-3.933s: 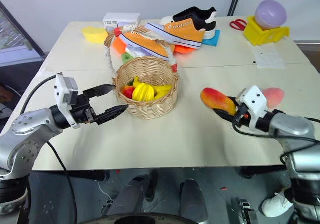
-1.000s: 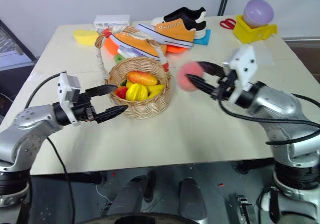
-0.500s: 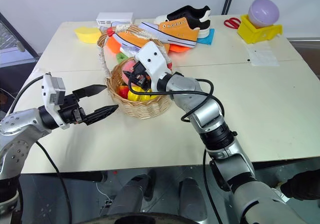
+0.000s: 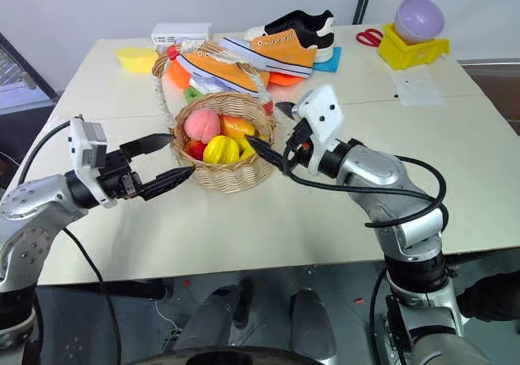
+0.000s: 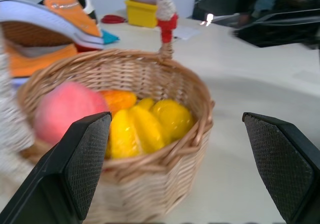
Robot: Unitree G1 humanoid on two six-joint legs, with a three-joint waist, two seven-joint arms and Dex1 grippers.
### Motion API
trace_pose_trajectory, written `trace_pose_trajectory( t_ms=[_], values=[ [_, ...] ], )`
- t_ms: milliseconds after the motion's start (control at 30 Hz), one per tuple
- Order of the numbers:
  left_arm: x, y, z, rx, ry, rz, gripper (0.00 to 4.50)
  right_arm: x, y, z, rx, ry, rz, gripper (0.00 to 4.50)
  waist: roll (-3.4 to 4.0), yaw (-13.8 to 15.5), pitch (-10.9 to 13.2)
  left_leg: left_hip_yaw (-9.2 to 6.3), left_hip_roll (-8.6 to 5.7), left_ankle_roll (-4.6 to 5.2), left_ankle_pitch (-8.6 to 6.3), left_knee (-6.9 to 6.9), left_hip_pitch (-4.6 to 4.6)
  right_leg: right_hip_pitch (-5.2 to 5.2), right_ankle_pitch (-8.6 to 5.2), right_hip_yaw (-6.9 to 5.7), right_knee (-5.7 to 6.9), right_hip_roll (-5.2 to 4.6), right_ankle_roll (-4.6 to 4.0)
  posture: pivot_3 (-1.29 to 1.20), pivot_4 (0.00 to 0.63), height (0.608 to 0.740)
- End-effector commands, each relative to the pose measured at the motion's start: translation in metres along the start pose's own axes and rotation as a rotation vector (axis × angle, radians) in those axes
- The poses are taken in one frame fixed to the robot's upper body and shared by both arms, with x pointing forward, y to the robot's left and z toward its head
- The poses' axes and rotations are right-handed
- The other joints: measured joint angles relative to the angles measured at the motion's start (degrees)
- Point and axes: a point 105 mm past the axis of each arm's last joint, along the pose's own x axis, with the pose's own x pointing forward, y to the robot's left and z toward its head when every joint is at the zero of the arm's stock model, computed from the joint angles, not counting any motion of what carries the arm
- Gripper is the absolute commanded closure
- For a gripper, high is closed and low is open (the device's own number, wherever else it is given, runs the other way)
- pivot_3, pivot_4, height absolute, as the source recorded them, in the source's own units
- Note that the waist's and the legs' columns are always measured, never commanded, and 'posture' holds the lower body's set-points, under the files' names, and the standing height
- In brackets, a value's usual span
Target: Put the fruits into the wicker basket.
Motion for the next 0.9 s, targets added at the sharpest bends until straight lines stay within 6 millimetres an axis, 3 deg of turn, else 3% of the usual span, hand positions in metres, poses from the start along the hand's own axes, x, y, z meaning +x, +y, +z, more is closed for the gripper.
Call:
trace_pose_trajectory(
  t_ms=[33,200,233,300,533,567,633,733,900],
  values=[
    [0.006,0.0,0.007,0.021,-0.031,-0.015,0.0,0.017,-0.023,0.007,-0.018,-0.049,-0.126,0.09,0.0,0.16,0.0,0.0,0.0,0.0,0.0,0.0,0.0,0.0,0.0,0.0,0.0,0.0,0.0,0.0,0.15,0.74],
    [0.012,-0.004,0.008,0.021,-0.046,-0.023,0.0,0.044,-0.03,0.001,0.021,-0.07,-0.129,0.09,0.0,0.26,0.0,0.04,-0.04,0.0,0.03,0.0,-0.02,-0.02,0.07,-0.01,-0.02,0.02,0.12,0.0,0.15,0.74],
    [0.012,-0.005,0.008,0.021,-0.048,-0.023,0.0,0.046,-0.031,0.001,0.025,-0.075,-0.131,0.31,0.0,0.29,0.0,0.04,-0.04,0.0,0.04,0.0,-0.03,-0.03,0.1,-0.02,-0.02,0.03,0.19,0.0,0.15,0.74],
    [0.012,-0.006,0.009,0.021,-0.053,-0.018,0.0,0.046,-0.031,0.002,0.047,-0.094,-0.129,0.92,0.0,0.45,0.0,0.02,-0.04,0.06,0.09,0.0,-0.03,-0.01,0.12,-0.03,0.0,0.04,0.21,0.0,0.15,0.74],
    [0.012,-0.009,0.008,0.018,-0.052,-0.009,0.0,0.038,-0.037,0.011,0.045,-0.123,-0.151,4.27,0.0,0.41,0.01,0.02,-0.06,-0.02,0.04,0.05,-0.02,-0.02,0.12,-0.01,0.1,0.05,0.19,0.0,0.15,0.74],
    [0.012,-0.009,0.008,0.02,-0.051,-0.008,0.0,0.033,-0.04,0.012,0.037,-0.124,-0.167,4.45,0.0,0.41,0.01,0.02,-0.06,-0.03,0.04,0.05,-0.02,-0.03,0.11,-0.01,0.11,0.05,0.19,0.0,0.15,0.74],
    [0.013,-0.009,0.008,0.02,-0.054,-0.009,0.0,0.009,-0.063,0.014,0.014,-0.122,-0.262,4.45,0.0,0.62,0.01,0.02,-0.06,-0.03,0.04,0.05,-0.02,-0.04,0.11,-0.01,0.11,0.05,0.19,0.0,0.15,0.74],
    [0.017,-0.009,0.008,0.019,-0.057,-0.024,0.0,-0.051,-0.115,0.014,-0.049,-0.092,-0.492,4.45,-0.01,2.03,0.02,0.0,-0.13,-0.03,0.04,0.07,-0.08,-0.03,0.1,-0.05,0.06,0.0,0.18,0.0,0.15,0.74],
    [0.024,-0.008,0.009,0.019,-0.063,-0.049,0.0,-0.125,-0.169,-0.001,-0.13,0.032,-0.794,4.45,-0.02,1.95,0.02,0.06,-0.15,-0.02,0.03,0.1,-0.1,0.1,0.03,-0.04,-0.03,-0.09,0.05,0.0,0.15,0.74]
  ],
)
